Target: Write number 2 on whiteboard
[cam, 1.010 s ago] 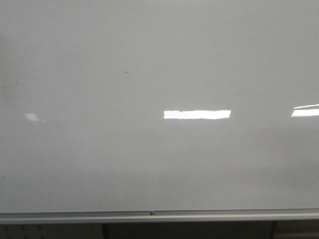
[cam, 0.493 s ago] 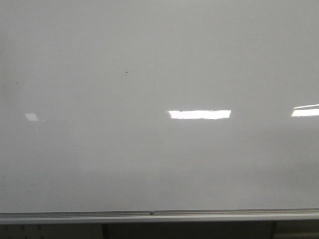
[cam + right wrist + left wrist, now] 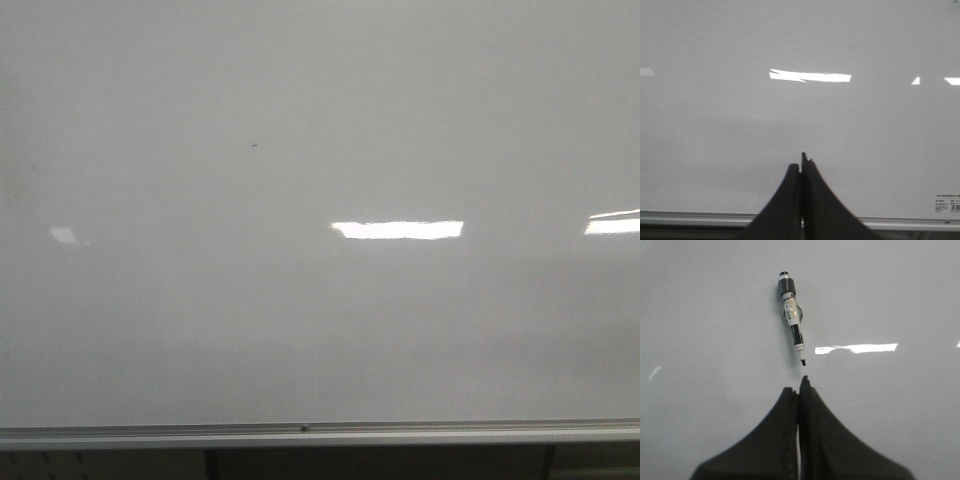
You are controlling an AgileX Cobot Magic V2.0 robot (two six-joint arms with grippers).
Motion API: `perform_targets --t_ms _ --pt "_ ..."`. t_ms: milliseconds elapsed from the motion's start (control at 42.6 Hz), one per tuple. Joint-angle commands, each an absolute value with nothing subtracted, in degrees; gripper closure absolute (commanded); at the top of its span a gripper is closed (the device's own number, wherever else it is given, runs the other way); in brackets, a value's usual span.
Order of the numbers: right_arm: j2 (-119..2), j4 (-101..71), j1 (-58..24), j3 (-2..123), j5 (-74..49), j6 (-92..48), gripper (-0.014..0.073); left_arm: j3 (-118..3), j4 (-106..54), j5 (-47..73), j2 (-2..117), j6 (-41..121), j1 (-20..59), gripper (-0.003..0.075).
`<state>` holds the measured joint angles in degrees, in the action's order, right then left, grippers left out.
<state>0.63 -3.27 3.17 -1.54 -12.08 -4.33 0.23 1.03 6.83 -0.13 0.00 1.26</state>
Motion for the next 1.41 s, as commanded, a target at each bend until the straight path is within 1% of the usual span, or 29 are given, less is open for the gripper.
perform_targets --t_ms 0,211,376,470,564,658,775,846,987,1151,1198,1245,1316,1339,1386 --pt "1.5 -3.2 3.6 -1.6 -7.1 -4.5 0.0709 1.6 1.1 1.7 -1.2 -0.5 1.5 0.074" --pt "1.5 -3.3 3.6 -1.6 -7.0 -4.5 0.0709 1.6 1.3 0.0 -1.2 -0.5 1.5 0.074" --pt "1.5 -4.0 3.6 -1.3 -2.1 -4.5 0.0709 1.4 1.3 -6.5 -1.2 -0.5 1.5 0.0739" --pt "1.5 -4.0 3.6 1.1 -1.1 -4.5 0.0709 -0.4 1.3 -9.5 -1.2 -0.5 1.5 0.0739" --pt "1.5 -4.0 3.6 6.2 -4.0 -4.5 0.0709 -5.1 1.3 -6.8 -1.0 -0.5 1.5 0.0739" --pt "0.5 -4.2 3.6 12.2 -10.0 -4.5 0.0709 -10.9 1.3 0.8 0.8 -0.5 1.5 0.0739" --pt "-3.0 -5.7 3.6 19.7 -15.2 -4.5 0.0707 -18.4 1.3 9.9 6.5 -0.5 1.5 0.0739" --pt "-6.5 -8.1 3.6 23.0 -17.3 -4.5 0.07 -21.5 1.3 13.0 10.8 -0.5 1.5 0.0739" --pt "-13.0 -12.4 3.6 26.9 -18.0 -4.5 0.07 -25.1 1.6 13.1 19.2 -0.5 1.5 0.074" --pt "-16.5 -12.4 3.6 27.1 -17.0 -4.5 0.0688 -25.8 1.6 9.8 23.7 -0.5 1.5 0.0736" --pt "-16.5 -12.3 3.6 27.1 -17.0 -4.5 0.0655 -25.8 1.6 9.5 24.0 -0.5 1.5 0.0713" --pt "-16.5 -12.2 3.6 27.1 -17.0 -4.5 0.0601 -25.8 1.6 9.2 24.1 -0.5 1.5 0.066" --pt "-16.5 -11.6 3.6 27.1 -17.0 -4.5 0.0484 -25.8 1.6 9.1 24.1 -0.5 1.5 0.0528" --pt "-16.5 -11.4 3.6 27.1 -17.0 -4.5 0.0422 -25.8 1.6 9.0 24.1 -0.5 1.5 0.0454" --pt "-16.5 -11.1 3.6 27.1 -17.0 -4.5 0.0328 -25.8 1.6 9.0 24.1 -0.5 1.5 0.0335"
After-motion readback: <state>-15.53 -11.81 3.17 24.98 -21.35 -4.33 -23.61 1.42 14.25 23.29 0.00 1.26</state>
